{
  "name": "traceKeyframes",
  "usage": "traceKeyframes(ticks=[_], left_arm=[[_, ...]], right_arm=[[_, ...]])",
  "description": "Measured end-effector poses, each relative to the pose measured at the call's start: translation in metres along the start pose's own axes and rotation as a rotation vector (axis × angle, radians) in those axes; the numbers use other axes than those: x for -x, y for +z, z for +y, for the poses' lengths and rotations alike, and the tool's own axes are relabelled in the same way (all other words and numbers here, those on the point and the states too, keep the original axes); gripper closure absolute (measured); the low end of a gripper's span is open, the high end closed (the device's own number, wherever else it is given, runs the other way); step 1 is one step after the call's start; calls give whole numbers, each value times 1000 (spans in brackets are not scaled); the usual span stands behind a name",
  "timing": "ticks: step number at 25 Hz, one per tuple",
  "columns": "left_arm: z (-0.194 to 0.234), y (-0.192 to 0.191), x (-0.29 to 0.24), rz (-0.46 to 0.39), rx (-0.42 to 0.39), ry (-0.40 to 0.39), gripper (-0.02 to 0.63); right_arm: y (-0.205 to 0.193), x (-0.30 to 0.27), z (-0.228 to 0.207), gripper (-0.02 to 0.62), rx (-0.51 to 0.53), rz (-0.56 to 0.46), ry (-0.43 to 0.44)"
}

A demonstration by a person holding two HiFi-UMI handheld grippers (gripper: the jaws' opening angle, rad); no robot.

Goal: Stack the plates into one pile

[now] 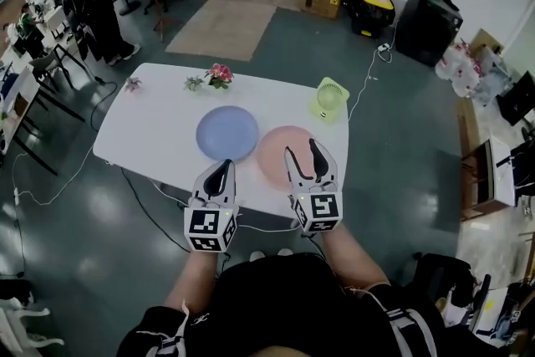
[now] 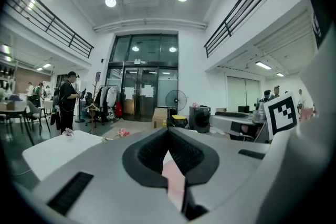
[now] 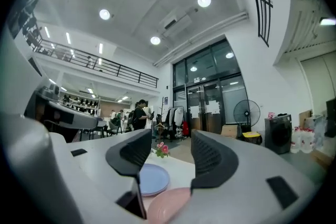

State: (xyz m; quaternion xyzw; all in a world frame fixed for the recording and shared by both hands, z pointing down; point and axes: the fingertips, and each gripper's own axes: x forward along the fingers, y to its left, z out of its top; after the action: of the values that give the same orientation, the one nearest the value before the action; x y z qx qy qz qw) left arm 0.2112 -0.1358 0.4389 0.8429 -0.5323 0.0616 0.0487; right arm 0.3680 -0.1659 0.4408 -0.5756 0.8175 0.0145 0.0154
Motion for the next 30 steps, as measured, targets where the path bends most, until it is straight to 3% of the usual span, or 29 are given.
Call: traceKeyframes(ticks=[7, 15, 30], left_arm=[[2, -10, 19, 20, 14, 46, 594], [6, -26, 35, 42, 31, 95, 594], [51, -40, 71, 67, 66, 223, 594]], right_arm=[[-44, -3, 25, 360, 30, 120, 113], [-161, 10, 54, 368, 181, 433, 286], [-286, 20, 40, 379, 517, 755, 389]])
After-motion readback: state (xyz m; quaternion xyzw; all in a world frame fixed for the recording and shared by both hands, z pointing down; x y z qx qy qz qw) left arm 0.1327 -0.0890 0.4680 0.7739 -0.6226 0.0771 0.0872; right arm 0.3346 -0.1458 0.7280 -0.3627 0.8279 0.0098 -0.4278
